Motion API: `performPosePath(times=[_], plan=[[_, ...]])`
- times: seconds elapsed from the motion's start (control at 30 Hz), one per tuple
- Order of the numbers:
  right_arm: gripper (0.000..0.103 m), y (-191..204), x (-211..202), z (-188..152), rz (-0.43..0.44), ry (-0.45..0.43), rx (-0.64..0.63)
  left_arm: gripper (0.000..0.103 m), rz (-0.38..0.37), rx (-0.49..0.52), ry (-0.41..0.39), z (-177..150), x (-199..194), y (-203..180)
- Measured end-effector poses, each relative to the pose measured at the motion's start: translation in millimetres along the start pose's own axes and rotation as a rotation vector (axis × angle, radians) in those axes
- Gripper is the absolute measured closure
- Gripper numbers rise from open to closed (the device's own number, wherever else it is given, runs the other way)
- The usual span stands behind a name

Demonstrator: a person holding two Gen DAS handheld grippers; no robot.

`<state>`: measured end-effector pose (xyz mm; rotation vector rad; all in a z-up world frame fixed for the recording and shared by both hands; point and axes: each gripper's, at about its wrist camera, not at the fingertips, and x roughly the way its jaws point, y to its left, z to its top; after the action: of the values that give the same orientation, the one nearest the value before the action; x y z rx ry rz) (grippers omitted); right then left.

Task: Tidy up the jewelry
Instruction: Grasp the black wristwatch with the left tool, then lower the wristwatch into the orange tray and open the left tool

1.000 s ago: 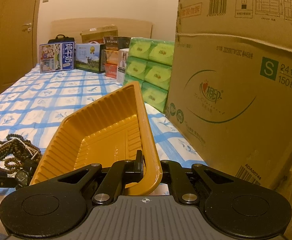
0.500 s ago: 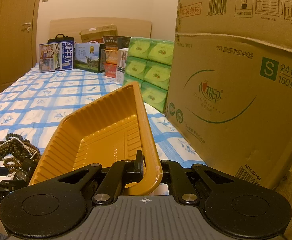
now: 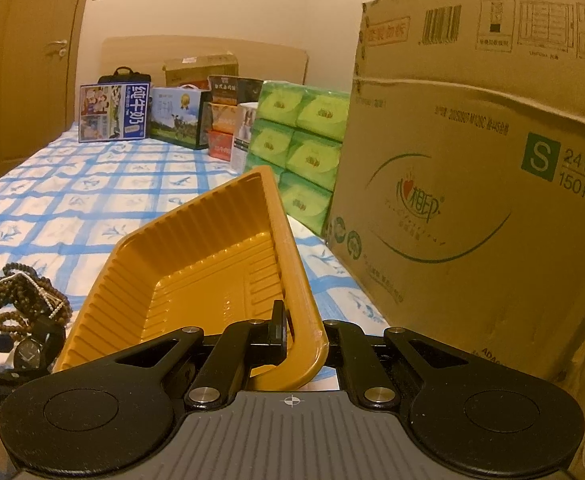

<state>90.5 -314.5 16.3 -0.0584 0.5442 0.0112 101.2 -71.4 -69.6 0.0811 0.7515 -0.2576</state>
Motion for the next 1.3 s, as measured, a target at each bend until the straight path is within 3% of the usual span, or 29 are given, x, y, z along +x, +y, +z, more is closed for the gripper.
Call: performPosePath(times=[0.23, 0.37, 0.77, 1.3], plan=[[0.097, 0.3, 0.2, -2.1, -0.002, 0.004, 0.006, 0.052, 0.012, 0.018, 0.008, -0.4, 5.6, -1.7], [0.097, 1.1, -0.1, -2.5, -0.003, 0.004, 0.006, 0.061, 0.002, 0.022, 0.01, -0.3, 5.0, -1.2], [0.097, 3.1, -1.1, -2.6, -0.004, 0.003, 0.002, 0.062, -0.034, -0.023, -0.013, 7.5, -8.8, 6.7], [0.097, 5.1, -1.5, -2.3, -0.004, 0.0, -0.002, 0.062, -0.073, -0.029, -0.113, 42.6, -38.2, -0.9]])
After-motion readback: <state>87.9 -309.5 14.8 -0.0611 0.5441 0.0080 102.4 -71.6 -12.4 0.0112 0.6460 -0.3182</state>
